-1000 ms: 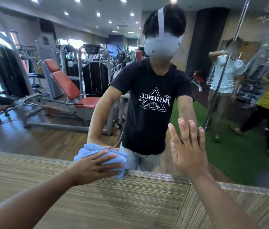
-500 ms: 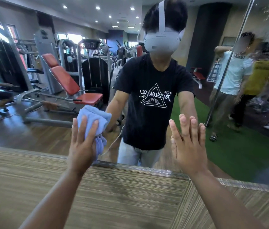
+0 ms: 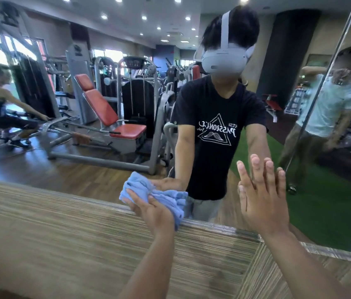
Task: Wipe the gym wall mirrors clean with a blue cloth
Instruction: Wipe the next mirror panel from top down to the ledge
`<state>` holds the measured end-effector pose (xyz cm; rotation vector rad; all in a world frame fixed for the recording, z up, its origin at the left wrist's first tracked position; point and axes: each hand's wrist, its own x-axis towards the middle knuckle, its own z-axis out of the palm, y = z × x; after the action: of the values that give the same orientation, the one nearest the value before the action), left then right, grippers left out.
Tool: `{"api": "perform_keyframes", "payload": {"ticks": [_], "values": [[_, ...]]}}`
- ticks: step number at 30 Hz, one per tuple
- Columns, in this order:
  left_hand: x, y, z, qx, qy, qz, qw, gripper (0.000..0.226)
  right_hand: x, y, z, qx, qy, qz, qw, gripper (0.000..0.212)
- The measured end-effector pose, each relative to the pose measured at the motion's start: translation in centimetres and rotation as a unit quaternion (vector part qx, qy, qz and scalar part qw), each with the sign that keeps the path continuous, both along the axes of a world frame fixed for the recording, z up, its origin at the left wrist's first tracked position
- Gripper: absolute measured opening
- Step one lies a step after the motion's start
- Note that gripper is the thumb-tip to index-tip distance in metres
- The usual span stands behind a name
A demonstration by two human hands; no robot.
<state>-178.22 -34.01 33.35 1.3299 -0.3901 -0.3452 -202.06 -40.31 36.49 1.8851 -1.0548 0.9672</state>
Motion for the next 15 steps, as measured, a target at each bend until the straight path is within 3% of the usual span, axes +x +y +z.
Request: {"api": "perform_keyframes", "payload": {"ticks": [4,7,15], "values": [[6.8,-0.8,-1.3,0.002,0.073,0.060,0.996,0.062,0.0,0.3,0.2,0.011,0.001,0.004,1.000,0.059],[9.5,-0.7,-1.5,-0.008,0.072,0.080,0.994,0.062,0.2,0.4,0.2,0.018,-0.002,0.009,1.000,0.060],[2.7,-0.2,-1.1,0.022,0.083,0.039,0.996,0.066,0.5,0.3,0.1,0.021,-0.012,0.003,1.000,0.066]]}}
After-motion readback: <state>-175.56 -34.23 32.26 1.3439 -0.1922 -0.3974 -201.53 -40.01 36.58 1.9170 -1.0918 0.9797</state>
